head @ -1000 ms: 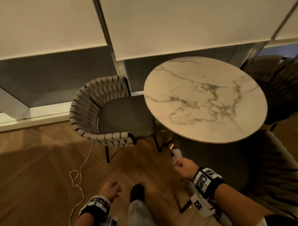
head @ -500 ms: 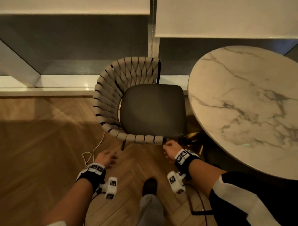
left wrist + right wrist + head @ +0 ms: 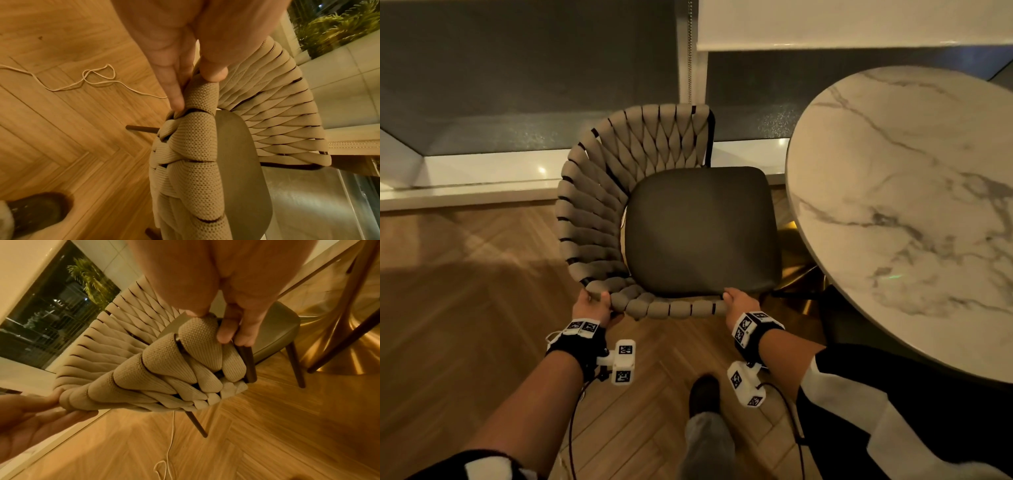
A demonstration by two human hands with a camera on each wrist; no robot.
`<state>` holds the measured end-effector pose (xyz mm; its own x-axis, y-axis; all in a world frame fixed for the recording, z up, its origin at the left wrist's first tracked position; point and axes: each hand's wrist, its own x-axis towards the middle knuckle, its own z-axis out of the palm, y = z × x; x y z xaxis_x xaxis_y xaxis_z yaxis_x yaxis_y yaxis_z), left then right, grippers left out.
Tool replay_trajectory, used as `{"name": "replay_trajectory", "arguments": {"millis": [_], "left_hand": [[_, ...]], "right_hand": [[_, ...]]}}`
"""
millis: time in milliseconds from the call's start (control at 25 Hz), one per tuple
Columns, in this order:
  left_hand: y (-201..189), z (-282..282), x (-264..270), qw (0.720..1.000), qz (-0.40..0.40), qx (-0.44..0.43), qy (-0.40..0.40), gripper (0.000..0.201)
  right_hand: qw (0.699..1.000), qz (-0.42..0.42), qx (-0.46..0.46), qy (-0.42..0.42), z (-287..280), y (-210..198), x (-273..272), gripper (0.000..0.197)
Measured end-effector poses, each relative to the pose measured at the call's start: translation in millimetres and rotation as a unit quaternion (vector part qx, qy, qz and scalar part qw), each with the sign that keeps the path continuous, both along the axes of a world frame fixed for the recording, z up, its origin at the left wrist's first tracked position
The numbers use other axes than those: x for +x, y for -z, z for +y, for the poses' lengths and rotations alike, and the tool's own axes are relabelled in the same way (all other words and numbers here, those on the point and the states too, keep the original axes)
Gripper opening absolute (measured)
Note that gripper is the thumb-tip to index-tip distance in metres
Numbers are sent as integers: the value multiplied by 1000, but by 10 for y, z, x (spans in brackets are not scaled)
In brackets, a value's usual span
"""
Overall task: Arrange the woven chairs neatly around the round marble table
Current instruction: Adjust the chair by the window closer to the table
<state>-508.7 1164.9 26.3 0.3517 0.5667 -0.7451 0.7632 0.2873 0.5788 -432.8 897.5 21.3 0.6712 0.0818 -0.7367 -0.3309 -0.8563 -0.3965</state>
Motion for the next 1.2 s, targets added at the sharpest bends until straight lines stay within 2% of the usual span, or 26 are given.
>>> {"name": "replay_trajectory", "arguments": {"millis": [200, 320, 440, 560, 760, 880, 1080, 1120, 1200], "left_hand": [[214, 114, -9, 999, -21, -5, -25, 39], [220, 94, -27, 999, -40, -3, -27, 42], [247, 95, -6, 999, -31, 3, -20, 41], [242, 70, 97, 1000, -25, 7, 8, 44], [252, 46, 600, 997, -5, 51, 49, 52], [278, 16, 840, 997, 13, 59, 58, 55], [247, -59, 905, 992, 28, 86, 84, 51], [257, -83, 866, 991, 29, 94, 91, 57], [302, -190, 776, 989, 2, 97, 113, 84]], "right_hand": [[984, -30, -47, -170, -58, 98, -277, 68], [953, -127, -111, -252, -45, 145, -180, 47], [940, -116, -92, -308, -36, 223, -59, 39], [949, -107, -72, -289, -70, 272, 40, 37], [970, -100, -70, -212, -45, 199, 458, 37], [972, -100, -80, -199, -75, 188, 703, 32], [979, -99, -62, -166, -155, 258, 777, 34], [980, -99, -60, -161, -151, 269, 756, 34], [979, -101, -69, -162, -167, 274, 727, 35]]}}
